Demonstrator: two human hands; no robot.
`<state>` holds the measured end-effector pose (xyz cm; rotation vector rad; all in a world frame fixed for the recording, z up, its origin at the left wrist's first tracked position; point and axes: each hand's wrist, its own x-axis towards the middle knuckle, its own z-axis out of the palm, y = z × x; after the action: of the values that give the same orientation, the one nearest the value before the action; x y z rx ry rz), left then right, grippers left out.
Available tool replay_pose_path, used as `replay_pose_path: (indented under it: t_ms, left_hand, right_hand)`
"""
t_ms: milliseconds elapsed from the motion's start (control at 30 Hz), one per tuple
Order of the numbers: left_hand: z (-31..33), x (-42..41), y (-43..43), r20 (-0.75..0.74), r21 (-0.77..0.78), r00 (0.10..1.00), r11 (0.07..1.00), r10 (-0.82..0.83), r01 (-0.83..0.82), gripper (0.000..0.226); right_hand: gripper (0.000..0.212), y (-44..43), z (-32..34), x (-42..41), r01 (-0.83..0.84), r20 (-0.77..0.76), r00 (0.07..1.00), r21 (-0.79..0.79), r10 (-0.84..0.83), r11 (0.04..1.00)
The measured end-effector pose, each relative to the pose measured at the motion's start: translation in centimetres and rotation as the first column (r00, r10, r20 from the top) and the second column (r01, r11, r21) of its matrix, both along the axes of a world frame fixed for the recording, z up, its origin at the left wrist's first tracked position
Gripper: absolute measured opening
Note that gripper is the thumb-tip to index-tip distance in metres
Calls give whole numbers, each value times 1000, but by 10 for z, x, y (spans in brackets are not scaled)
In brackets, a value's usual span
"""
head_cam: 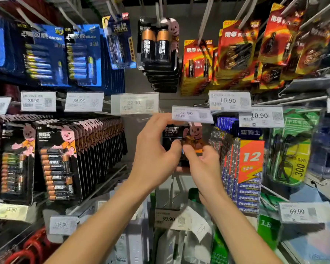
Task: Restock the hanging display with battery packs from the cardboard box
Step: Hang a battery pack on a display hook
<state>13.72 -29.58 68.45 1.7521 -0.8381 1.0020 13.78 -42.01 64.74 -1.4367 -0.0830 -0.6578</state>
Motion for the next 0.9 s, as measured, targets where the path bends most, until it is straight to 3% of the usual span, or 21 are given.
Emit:
replay_pose_path:
  t_ms: [200,300,367,433,533,700,800,900]
  left_hand:
    - [-17,29,-11,-82,125,991,988,106,-95,59]
    - [-23,43,-16,-71,155,982,974,178,-165,54]
    - [-23,55,-21,-82,129,980,977,182,-171,52]
    - [-23,67,-27,-85,69,985,987,149,-144,50]
    - [-22,82,-34,-95,50,981,985,167,-163,49]
    - [-32,98,-36,-129,254,912,902,390,-350,60]
    - [-35,98,-36,-181,285,896,894,405,-347,63]
    - [-48,71,-27,-168,307,893,883,418,-355,72]
  right_hand:
    - [17,-6,-2,9,36,-24,999,-108,-39,993]
    - [48,-10,-15,3,154,117,985,-229,-130,961]
    - [64,-11,-21,-3,264,156,963,-367,-221,892]
    - [64,-13,-21,-5,348,228,937,-510,-266,787]
    - [56,-14,-14,-4,256,184,966,-636,-180,728]
    - [60,-18,-20,-25,222,200,972,-625,-122,748]
    - [66,-18,-37,-47,168,203,978,-604,-53,779]
    - [63,-20,-61,-63,147,216,976,-650,-5,745]
